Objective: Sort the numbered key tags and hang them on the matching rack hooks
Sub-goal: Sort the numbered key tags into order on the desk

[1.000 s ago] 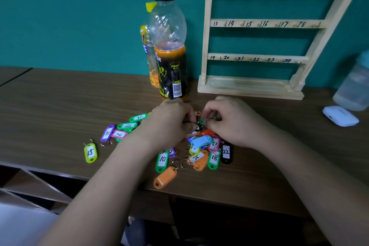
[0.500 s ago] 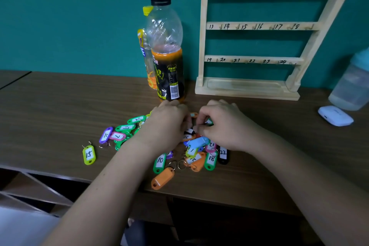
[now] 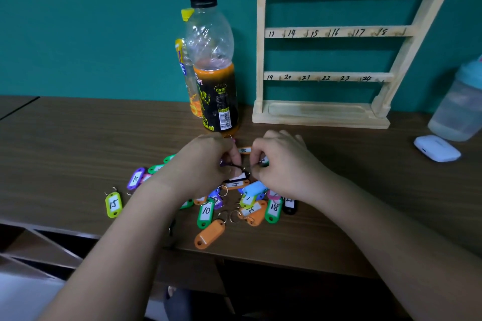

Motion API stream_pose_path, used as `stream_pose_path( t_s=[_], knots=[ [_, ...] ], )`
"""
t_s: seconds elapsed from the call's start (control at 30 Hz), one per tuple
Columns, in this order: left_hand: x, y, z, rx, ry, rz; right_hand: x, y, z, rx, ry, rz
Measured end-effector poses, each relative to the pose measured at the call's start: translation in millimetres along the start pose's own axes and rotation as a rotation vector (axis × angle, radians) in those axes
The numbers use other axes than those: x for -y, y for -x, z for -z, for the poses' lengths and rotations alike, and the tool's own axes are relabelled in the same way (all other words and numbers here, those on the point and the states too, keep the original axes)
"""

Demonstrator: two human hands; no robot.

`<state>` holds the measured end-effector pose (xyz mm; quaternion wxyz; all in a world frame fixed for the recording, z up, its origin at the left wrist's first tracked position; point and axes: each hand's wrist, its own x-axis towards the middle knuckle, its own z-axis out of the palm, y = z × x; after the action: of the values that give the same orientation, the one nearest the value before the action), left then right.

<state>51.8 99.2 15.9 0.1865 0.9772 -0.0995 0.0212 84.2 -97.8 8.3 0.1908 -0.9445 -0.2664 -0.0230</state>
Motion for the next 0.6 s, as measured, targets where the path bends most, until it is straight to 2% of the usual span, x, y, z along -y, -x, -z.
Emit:
stream_pose_path(
  t_s=[0.13, 0.47, 0.6],
  knots=[
    [-2.7, -1.0, -0.2, -0.063, 0.033, -0.032, -2.7, -0.1, 2.2, -0.023, -0.042, 0.008],
    [-7.6, -13.0, -8.9, 0.005, 0.039, 0.012, -3.3, -0.7, -0.9, 0.008, -0.046, 0.032],
    [-3.2, -12.4, -5.8, -0.034, 0.065, 0.009, -8.6, -2.6, -0.5, -0.060, -0.177, 0.044]
  ],
)
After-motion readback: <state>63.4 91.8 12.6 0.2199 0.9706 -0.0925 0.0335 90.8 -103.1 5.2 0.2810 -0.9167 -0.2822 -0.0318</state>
